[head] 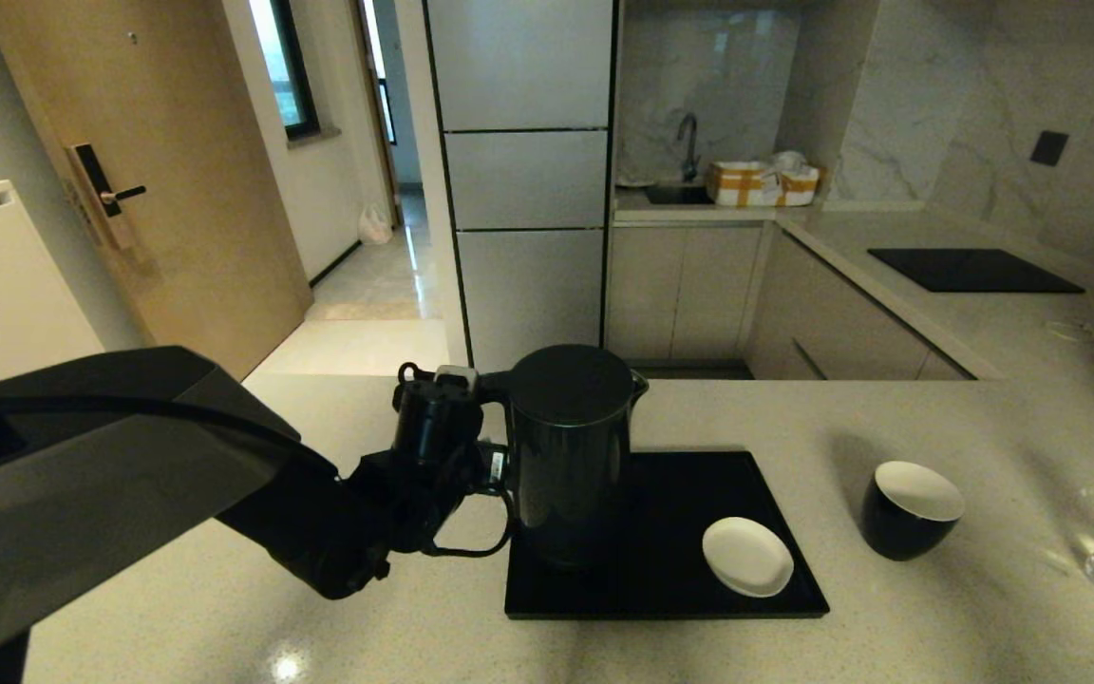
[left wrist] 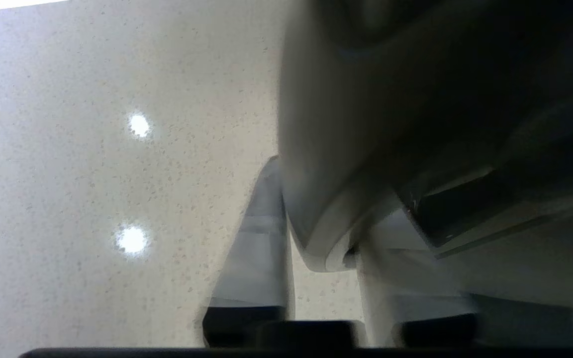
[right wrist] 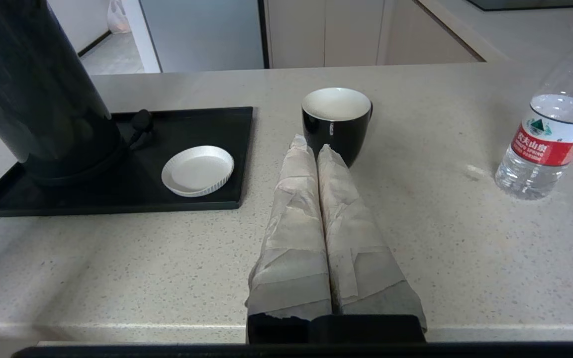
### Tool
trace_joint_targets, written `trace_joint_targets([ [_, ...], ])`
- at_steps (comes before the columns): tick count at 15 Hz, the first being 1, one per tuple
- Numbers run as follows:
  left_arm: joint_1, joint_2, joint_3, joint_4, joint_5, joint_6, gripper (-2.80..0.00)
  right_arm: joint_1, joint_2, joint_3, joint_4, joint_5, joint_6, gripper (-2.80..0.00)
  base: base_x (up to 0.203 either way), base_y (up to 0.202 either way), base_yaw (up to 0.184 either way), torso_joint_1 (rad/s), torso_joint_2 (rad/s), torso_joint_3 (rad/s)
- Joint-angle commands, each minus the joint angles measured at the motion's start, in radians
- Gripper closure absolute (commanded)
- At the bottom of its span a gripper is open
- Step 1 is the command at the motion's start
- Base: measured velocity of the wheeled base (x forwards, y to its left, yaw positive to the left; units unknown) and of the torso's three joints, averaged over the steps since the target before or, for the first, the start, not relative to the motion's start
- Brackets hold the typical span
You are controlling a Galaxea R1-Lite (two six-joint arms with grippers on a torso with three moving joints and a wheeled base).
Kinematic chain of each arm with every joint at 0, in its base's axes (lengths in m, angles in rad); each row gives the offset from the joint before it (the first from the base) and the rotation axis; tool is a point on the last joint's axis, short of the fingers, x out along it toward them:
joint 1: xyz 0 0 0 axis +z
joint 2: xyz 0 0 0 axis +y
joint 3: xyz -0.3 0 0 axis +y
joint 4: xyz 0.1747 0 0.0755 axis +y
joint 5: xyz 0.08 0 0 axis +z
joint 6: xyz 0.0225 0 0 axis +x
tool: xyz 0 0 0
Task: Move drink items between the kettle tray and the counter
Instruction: Return the kettle to its original position
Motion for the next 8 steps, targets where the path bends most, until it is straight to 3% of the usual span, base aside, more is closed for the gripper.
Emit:
trace_joint_targets([
  [1, 0.0, 0.004, 0.006, 0.002, 0.004, -0.001, -2.8, 0.0, 0.0, 0.0, 0.0, 0.0, -0.001, 0.0, 0.0, 0.0, 0.0, 0.0, 0.0, 0.0],
  [8, -0.008, -0.036, 0.024, -0.05, 0.007, -0.003, -2.8, 0.0, 0.0, 0.0, 0.0, 0.0, -0.001, 0.0, 0.0, 0.0, 0.0, 0.0, 0.0, 0.0],
])
